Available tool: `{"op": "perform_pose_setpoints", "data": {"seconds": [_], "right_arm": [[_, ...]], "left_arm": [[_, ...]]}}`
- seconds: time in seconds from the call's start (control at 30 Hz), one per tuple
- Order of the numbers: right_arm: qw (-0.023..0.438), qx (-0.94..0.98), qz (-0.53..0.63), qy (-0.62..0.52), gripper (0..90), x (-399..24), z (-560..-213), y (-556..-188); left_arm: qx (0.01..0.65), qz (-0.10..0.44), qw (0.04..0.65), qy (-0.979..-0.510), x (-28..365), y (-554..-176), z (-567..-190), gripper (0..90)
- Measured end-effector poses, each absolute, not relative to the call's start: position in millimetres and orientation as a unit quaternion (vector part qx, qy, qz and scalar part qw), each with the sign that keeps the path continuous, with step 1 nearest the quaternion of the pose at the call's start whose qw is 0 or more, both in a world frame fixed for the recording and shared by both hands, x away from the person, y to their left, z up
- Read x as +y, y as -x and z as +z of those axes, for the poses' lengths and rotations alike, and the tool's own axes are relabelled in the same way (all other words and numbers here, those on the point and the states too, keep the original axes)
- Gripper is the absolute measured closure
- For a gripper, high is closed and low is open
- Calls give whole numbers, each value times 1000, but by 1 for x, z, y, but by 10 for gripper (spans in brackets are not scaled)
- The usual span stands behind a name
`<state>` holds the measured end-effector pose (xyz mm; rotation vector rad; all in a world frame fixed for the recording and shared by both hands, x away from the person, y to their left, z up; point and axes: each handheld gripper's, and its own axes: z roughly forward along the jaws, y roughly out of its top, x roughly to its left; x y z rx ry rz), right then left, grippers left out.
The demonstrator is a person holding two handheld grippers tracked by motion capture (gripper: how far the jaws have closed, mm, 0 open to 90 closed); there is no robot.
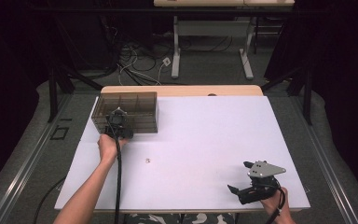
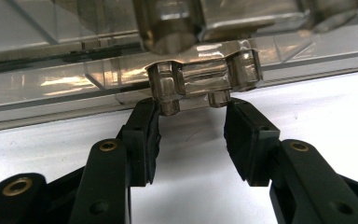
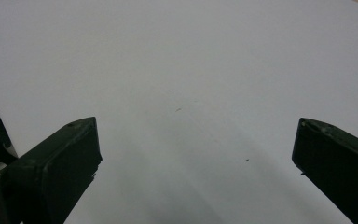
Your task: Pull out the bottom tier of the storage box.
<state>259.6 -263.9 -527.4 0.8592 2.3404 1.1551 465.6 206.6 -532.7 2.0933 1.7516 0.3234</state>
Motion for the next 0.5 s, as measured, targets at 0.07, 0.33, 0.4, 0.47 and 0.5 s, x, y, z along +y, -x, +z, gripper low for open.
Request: {"op": "perform_pose_setpoints", "data": {"seconds": [0.07,0.33,0.4,0.47,0.5], "right_arm": [[196,833,416,-307,2,-264,-528,-260],[198,832,416,-308,3,-264,-528,-260],[198,833,415,-309,3,-264,-528,-260],[198,832,416,-309,3,-264,-528,-260],[198,832,416,-309,3,-264,-528,-260]], "left_arm": [[626,115,195,-747,206,-466,-533,554],[624,109,196,-749,208,-466,-533,564],[627,108,201,-745,208,-465,-533,565],[627,108,202,-745,208,-465,-533,566],[627,108,202,-745,208,-465,-533,566]]}}
